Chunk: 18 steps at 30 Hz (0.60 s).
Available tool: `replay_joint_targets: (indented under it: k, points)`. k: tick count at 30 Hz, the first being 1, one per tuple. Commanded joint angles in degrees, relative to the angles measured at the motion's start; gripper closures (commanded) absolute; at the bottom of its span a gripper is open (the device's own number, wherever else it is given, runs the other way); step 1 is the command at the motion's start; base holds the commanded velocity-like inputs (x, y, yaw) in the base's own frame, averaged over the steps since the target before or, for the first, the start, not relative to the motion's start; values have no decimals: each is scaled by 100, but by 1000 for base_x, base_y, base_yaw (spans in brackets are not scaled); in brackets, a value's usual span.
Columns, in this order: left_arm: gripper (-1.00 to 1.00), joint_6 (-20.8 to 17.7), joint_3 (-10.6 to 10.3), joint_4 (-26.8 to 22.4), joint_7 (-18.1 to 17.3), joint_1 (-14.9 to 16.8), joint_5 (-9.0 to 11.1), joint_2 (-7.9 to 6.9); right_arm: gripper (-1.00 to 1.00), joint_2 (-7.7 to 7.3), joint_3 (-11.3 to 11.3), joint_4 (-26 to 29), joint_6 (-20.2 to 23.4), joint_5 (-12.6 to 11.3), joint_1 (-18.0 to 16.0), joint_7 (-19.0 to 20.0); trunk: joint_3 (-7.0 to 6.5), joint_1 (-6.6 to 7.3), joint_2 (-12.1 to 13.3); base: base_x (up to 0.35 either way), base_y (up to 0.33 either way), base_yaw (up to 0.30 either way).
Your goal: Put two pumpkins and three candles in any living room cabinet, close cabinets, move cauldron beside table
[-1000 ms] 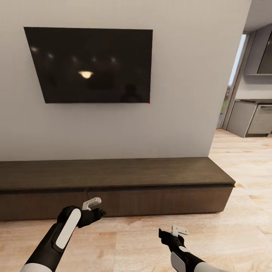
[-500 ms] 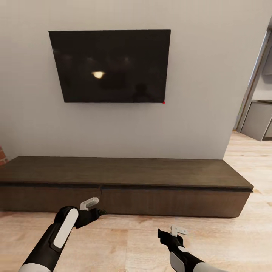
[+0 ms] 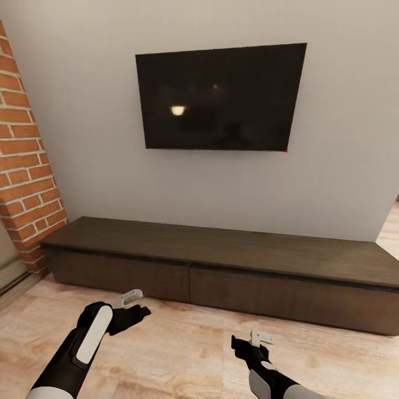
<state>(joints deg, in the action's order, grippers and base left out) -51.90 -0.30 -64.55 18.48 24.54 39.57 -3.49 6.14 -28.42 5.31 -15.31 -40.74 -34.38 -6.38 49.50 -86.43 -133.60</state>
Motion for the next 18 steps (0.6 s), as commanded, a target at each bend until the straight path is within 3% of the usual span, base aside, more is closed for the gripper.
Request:
replay_joint_targets:
  k: [1,18]
  points:
    - [-100,-10,-2,-2,50,1,60,-2,-100,1,-49,-3,-14,-33,-5,-30,6,2,-3,-110,288,275]
    - [-100,-13,39,4,50,-2,61,-11,-100,1,-59,-3,-16,2,-1,-31,6,2,-3,-110,289,275]
